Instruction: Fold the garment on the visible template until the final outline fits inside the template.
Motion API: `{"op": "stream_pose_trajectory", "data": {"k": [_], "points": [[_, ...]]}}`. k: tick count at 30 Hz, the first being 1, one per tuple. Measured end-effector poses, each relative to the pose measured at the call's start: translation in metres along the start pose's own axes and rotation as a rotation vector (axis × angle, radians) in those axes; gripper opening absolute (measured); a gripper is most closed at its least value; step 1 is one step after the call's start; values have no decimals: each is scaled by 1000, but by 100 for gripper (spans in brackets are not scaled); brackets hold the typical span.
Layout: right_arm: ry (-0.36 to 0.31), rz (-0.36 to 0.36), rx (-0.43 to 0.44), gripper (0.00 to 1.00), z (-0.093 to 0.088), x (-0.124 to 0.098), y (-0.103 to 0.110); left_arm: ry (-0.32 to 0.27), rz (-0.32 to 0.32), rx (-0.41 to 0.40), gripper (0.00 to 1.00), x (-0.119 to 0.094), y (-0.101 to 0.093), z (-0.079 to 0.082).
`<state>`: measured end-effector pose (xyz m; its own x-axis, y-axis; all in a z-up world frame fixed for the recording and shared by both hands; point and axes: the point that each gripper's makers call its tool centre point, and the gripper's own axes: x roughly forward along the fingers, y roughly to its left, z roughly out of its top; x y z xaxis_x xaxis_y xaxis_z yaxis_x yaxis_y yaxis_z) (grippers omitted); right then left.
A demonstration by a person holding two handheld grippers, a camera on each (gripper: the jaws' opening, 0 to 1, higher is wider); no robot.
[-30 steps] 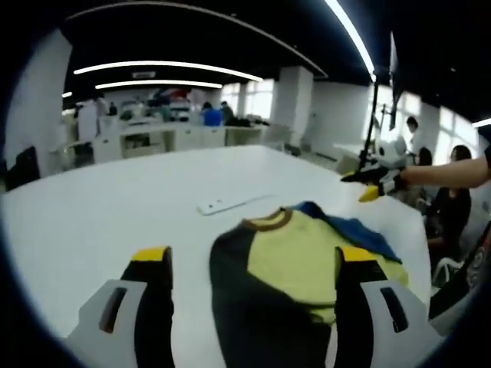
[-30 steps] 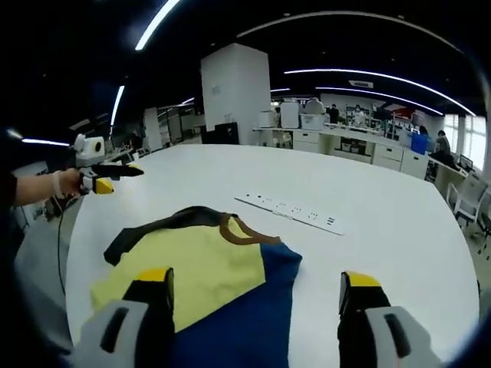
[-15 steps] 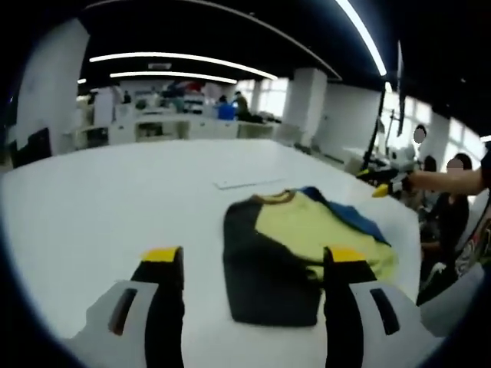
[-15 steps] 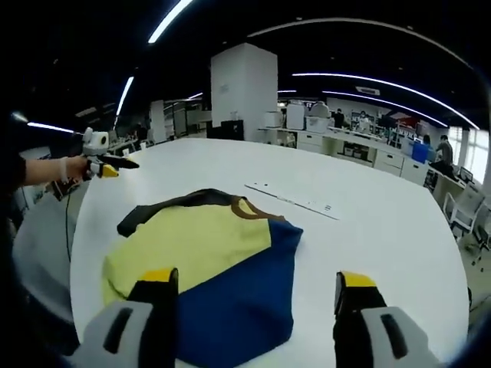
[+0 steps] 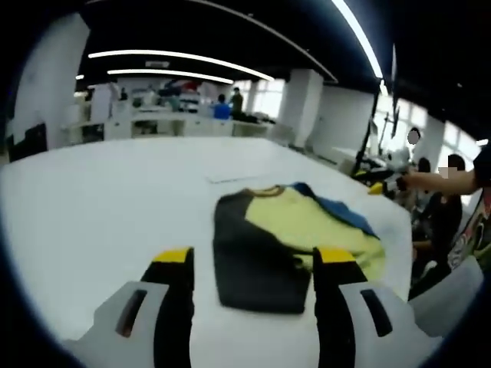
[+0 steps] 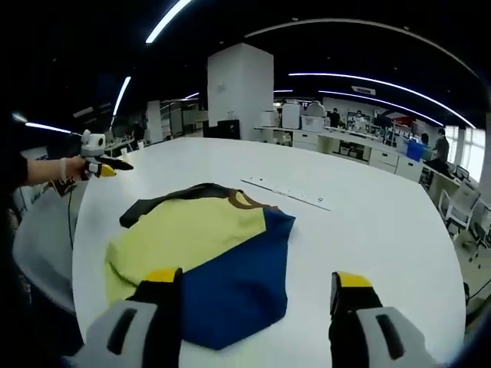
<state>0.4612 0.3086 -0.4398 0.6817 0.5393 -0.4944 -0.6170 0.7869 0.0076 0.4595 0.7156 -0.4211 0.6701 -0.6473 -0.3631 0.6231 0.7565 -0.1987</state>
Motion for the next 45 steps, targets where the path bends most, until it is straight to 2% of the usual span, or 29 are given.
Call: {"op": "stream_pose_trajectory", "data": {"k": [9, 11, 13, 15, 18, 22, 27, 29, 31, 32, 33, 35, 36, 39, 45], "points": [[9, 21, -12, 70, -13, -17, 19, 0, -39, 0, 56, 6, -11, 1], [40, 38, -25, 66, -20, -22, 26, 4, -43, -1, 56, 6, -13, -1], [58, 49, -47, 58, -27, -27, 34, -3, -41, -8, 56, 5, -14, -2], [78, 77, -45, 46, -35, -32, 45, -11, -38, -25, 55, 4, -12, -3], [95, 108, -52, 39, -44, -36, 65, -25, -32, -35, 55, 1, -13, -2], [155, 188, -156, 31, -64, -37, 92, -41, -30, -47, 54, -6, -13, -1], [202, 241, -275, 23, -77, -30, 114, -52, -14, -72, 53, -12, -9, -1], [240, 249, -385, 22, -88, -24, 121, -64, -14, -83, 53, -15, -12, -1], [251, 267, -419, 21, -93, -19, 127, -72, -9, -88, 53, -18, -13, -3], [252, 271, -402, 21, -94, -17, 130, -73, -8, -98, 53, -20, -13, -4], [265, 273, -412, 21, -97, -15, 131, -71, -6, -99, 53, -21, -13, -6], [287, 278, -507, 21, -101, -14, 129, -71, -1, -105, 53, -24, -13, -9], [297, 276, -527, 21, -103, -13, 129, -72, 3, -112, 53, -26, -11, -10], [297, 264, -538, 17, -102, -10, 128, -78, 11, -126, 52, -29, -9, -12], [307, 252, -543, 16, -105, -5, 124, -78, 14, -139, 51, -29, -9, -14]]}}
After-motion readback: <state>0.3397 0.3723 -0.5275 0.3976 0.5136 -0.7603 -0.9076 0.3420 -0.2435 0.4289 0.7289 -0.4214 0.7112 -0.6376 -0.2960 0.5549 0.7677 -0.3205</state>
